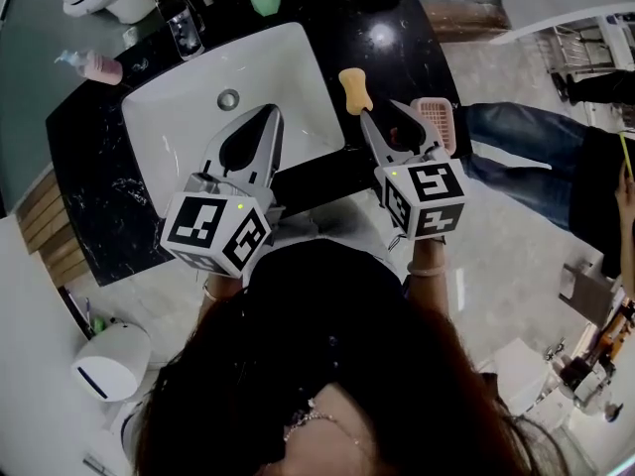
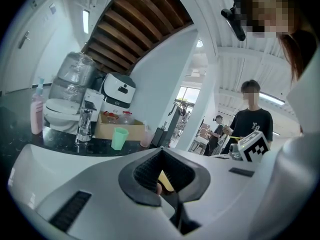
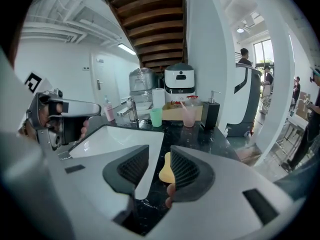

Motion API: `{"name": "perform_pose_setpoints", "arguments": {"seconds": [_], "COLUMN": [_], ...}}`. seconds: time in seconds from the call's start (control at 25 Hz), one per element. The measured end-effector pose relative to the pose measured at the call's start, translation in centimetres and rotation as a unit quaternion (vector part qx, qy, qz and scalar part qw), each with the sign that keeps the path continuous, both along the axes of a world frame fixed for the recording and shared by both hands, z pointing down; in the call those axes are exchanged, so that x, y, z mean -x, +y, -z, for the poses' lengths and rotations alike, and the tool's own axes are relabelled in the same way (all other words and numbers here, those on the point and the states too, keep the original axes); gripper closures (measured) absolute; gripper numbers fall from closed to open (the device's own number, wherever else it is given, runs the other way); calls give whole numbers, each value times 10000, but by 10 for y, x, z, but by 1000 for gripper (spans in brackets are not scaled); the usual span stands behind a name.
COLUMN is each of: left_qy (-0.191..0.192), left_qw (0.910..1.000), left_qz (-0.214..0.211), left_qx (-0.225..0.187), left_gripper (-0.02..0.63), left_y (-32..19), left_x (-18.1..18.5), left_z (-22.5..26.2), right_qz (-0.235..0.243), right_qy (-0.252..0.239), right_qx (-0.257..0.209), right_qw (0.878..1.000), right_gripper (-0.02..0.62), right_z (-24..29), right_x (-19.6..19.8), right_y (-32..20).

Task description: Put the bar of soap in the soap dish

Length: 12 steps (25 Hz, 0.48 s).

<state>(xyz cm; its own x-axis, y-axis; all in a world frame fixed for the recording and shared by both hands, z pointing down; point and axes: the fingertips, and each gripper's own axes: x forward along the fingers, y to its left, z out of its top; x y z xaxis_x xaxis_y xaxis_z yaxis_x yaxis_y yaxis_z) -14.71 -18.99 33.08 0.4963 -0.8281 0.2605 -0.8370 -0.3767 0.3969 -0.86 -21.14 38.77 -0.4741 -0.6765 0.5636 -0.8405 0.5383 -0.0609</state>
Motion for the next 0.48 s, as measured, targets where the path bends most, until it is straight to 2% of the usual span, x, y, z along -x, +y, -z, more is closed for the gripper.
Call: {"name": "perform_pose_setpoints", "arguments": {"seconds": [0.48], "left_qy": [-84], "left_qw": [9994], "left_qz": [291], "left_qx": [187], "left_gripper": [611], "left_y": [-21], "left_x": [12], "left_z": [-10], "right_qz": [21], "right_qy": [87], "right_qx": [677], "right_qw": [9977], "right_gripper": [462], "right_z": [-49], "right_x": [2], "right_y": [-30]}}
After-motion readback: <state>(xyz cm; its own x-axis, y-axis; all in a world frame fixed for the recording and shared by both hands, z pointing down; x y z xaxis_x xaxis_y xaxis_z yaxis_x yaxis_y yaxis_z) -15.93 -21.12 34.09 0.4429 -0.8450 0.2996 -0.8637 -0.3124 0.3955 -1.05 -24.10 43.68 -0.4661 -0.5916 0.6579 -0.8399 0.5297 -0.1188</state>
